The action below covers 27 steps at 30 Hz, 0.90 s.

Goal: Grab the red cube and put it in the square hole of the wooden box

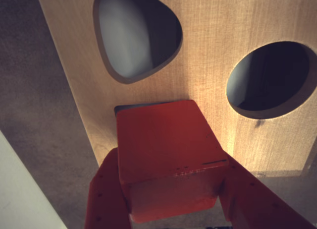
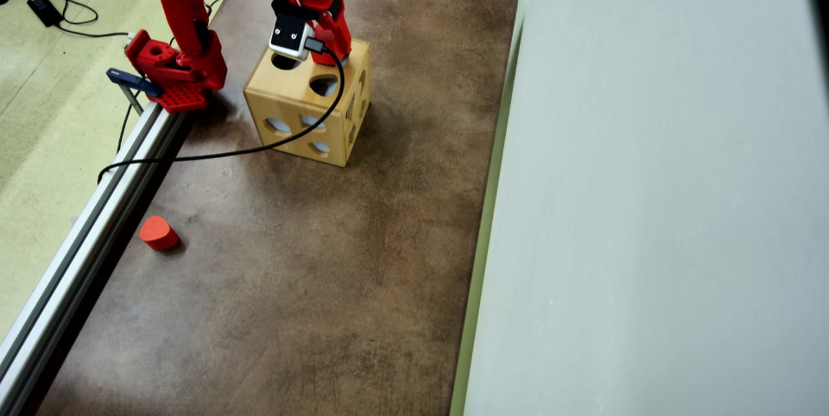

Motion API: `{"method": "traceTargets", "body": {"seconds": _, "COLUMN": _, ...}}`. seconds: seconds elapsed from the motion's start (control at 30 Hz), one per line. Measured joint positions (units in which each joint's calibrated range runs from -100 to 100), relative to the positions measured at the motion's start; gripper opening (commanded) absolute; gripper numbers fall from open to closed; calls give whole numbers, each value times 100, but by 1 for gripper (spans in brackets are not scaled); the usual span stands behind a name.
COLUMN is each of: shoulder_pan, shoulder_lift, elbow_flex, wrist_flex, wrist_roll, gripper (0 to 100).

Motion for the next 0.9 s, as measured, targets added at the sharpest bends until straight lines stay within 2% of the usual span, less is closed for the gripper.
{"method": "traceTargets", "body": {"seconds": 0.7, "shoulder_pan": -137, "shoulder_lift": 161, "elbow_flex": 0, "wrist_flex": -81, "wrist_roll": 0, "gripper": 2}}
{"method": "traceTargets", "body": {"seconds": 0.8, "shoulder_pan": -137, "shoulder_lift": 161, "elbow_flex": 0, "wrist_flex": -81, "wrist_roll": 0, "gripper": 6}}
{"method": "traceTargets", "body": {"seconds": 0.9, "shoulder_pan": -137, "shoulder_lift": 161, "elbow_flex": 0, "wrist_flex": -81, "wrist_roll": 0, "gripper": 15}}
